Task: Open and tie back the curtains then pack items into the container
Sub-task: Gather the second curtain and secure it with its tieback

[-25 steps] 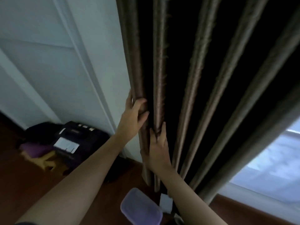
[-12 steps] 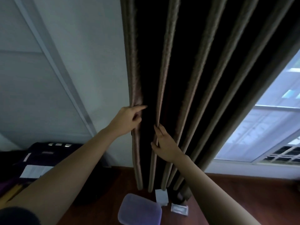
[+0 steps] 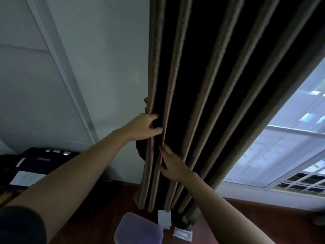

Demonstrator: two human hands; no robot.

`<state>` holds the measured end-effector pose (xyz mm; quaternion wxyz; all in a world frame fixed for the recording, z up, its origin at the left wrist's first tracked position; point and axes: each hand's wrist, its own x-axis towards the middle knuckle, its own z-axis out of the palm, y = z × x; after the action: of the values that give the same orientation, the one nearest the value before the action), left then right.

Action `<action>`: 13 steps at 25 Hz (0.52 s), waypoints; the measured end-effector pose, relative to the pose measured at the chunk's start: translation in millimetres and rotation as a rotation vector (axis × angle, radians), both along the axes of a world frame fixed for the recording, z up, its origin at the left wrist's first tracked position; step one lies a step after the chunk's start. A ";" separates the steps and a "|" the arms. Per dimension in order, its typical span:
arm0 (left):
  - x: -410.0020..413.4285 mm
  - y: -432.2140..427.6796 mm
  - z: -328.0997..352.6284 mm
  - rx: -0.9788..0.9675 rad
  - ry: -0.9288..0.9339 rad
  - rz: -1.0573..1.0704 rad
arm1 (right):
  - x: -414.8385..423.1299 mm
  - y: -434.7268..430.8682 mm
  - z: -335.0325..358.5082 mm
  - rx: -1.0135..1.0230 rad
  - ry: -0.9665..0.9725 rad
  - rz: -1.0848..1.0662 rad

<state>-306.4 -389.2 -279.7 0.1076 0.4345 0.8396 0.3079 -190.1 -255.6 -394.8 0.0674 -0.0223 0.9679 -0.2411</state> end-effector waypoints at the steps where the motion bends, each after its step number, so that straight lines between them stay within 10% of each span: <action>1: 2.7 3.0 0.9 0.001 0.006 -0.008 | -1.2 0.6 -1.3 0.003 -0.002 0.008; 13: 18.9 17.4 -8.8 0.000 0.188 0.039 | 12.1 -0.5 -2.3 0.120 0.054 -0.004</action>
<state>-287.5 -371.8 -288.5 0.0221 0.4450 0.8543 0.2678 -178.0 -256.1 -397.1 0.0419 -0.0230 0.9821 -0.1822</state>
